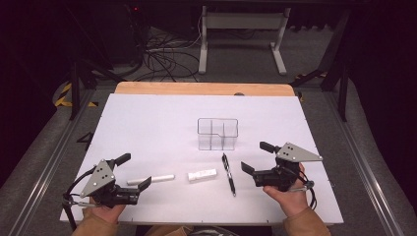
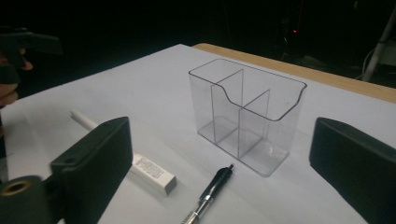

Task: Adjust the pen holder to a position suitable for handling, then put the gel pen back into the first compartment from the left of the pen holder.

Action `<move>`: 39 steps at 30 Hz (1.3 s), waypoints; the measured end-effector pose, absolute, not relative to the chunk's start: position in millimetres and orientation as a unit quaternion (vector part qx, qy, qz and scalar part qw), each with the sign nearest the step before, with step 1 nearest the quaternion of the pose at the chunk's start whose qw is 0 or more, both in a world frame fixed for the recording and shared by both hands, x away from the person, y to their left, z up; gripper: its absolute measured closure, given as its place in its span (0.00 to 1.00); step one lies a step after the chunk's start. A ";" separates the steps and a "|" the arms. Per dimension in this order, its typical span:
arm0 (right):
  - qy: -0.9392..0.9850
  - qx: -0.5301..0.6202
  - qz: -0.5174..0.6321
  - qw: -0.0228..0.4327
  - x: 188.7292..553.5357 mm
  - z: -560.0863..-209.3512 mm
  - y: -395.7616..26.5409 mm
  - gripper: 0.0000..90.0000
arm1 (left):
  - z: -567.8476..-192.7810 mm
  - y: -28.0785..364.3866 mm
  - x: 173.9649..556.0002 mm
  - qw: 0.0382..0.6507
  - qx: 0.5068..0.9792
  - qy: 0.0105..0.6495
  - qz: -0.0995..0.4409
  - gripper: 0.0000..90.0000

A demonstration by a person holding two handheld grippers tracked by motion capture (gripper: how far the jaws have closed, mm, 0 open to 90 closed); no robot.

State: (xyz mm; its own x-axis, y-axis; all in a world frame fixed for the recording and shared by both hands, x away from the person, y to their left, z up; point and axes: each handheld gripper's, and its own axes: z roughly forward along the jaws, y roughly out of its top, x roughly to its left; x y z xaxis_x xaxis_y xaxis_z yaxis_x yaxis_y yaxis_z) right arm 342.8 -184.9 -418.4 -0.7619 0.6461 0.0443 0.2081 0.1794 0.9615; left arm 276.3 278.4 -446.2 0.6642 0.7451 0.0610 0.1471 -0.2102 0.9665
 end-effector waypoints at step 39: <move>0.813 0.343 0.447 0.149 353.8 -403.1 -157.6 0.41 | -444.5 277.7 280.3 0.548 0.729 0.305 0.274 0.03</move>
State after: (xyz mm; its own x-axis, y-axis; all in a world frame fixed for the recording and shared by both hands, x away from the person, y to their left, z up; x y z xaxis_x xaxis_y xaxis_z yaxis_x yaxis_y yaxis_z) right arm 353.8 -157.6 -403.1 -0.7199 0.6911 0.0650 0.4252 0.3651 0.8282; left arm 280.3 277.7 -444.5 0.6638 0.7451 0.0644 0.1446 -0.2123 0.9664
